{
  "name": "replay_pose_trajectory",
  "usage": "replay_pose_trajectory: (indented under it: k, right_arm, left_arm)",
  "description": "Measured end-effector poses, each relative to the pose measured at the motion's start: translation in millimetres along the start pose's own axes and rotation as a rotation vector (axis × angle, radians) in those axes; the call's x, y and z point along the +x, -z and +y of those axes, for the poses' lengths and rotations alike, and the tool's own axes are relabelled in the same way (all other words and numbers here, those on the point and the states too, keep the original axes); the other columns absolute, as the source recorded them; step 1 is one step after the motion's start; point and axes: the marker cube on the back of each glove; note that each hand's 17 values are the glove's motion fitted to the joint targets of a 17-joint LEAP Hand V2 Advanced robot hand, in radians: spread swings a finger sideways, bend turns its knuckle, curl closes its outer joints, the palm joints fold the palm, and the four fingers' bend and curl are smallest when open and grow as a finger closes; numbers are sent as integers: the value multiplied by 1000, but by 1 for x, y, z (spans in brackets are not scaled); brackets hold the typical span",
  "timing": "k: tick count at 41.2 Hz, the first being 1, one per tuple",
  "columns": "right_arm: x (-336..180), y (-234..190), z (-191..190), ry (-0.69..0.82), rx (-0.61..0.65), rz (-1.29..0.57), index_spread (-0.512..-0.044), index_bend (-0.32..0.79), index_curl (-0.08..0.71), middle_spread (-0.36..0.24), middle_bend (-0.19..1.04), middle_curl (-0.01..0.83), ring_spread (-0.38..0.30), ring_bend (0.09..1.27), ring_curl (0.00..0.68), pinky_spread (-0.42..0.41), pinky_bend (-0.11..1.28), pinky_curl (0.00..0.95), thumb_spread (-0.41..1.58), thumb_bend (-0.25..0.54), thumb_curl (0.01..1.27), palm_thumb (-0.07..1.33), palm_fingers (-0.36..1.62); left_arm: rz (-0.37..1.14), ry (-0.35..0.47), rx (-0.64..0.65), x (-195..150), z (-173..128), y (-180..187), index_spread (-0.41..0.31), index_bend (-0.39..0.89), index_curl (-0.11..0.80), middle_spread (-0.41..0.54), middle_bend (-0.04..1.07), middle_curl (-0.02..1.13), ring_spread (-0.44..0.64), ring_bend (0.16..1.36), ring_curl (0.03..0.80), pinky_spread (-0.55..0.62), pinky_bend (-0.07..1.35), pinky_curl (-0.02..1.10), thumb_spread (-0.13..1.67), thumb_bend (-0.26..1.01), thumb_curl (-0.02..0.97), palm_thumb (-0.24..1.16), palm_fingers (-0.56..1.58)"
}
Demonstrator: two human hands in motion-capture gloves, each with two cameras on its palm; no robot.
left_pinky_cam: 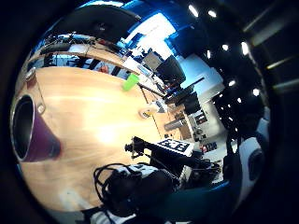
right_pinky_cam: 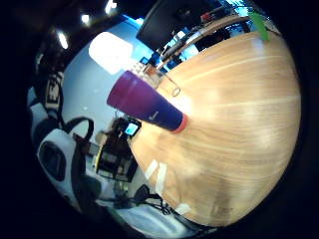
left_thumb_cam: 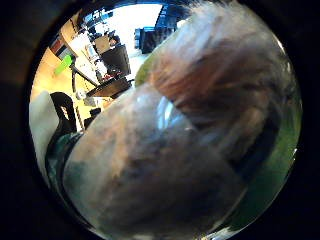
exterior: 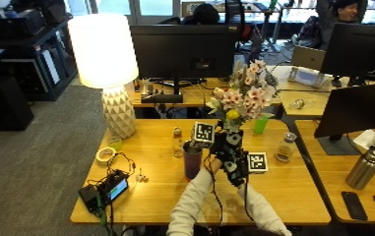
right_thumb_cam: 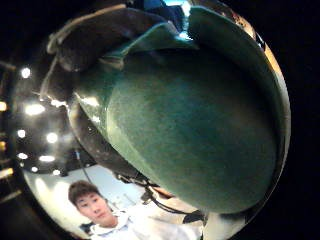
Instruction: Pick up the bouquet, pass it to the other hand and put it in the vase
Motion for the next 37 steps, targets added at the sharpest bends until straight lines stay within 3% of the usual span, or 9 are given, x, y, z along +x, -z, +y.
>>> replay_pose_trajectory:
  k: [2,4,15,20,22,26,28,30,37]
  right_arm:
    - [-1,0,1,13,-32,2,-170,514,655,-125,928,650,-176,1055,568,-240,774,523,942,-21,528,1029,1376]
    - [-3,1,1,43,-64,-5,-174,411,624,-117,895,626,-179,1020,547,-267,740,498,905,-57,526,972,1280]
    - [14,40,-10,-54,-19,81,-196,78,489,-88,608,511,-173,813,459,-199,674,440,980,-63,461,706,1038]
    - [18,55,-17,-109,16,47,-233,52,447,-76,462,465,-110,660,430,5,687,455,1022,-47,434,639,633]
    - [23,61,-20,-106,23,49,-233,74,431,-74,476,467,-115,667,429,23,672,439,1028,-38,429,633,739]
    - [24,71,-23,-139,56,82,-274,36,365,-56,318,415,3,535,378,153,771,446,1058,-35,414,604,378]
    - [25,74,-25,-150,69,82,-281,56,351,-56,337,419,11,553,383,177,773,439,1065,-30,409,600,449]
    - [26,78,-26,-166,76,89,-294,50,317,-39,264,392,61,493,348,219,811,433,1079,-31,402,589,308]
    - [20,80,-22,-143,51,84,-311,96,276,-7,228,375,119,483,324,286,810,406,1102,-29,388,564,283]
  left_arm:
    - [-60,129,-1,-4,1,7,-346,405,479,-357,634,518,-386,694,434,-418,497,416,496,30,537,781,1499]
    - [-66,156,6,4,-2,17,-361,453,501,-364,661,532,-388,709,443,-424,509,421,462,32,559,810,1515]
    - [-126,-10,209,44,-47,88,-381,526,552,-367,732,559,-395,764,474,-424,563,439,331,-14,640,854,1458]
    - [-195,-65,311,52,-58,121,-381,535,566,-367,749,563,-395,779,481,-421,577,442,301,-22,668,856,1443]
    - [-224,-77,338,52,-60,130,-381,538,570,-366,754,564,-395,783,482,-421,584,445,292,-23,678,856,1439]
    - [-183,-132,386,53,-62,144,-381,543,578,-366,763,565,-396,787,485,-424,588,444,279,-25,696,854,1431]
    - [-142,-154,397,54,-61,147,-381,544,581,-365,766,565,-396,789,486,-426,592,444,274,-26,705,853,1429]
    - [-187,-106,417,43,-60,153,-380,542,582,-364,761,563,-394,791,487,-425,597,444,269,-26,712,852,1421]
    - [-253,-8,456,3,-60,169,-379,533,586,-363,767,562,-394,796,487,-423,598,440,259,-27,737,849,1413]
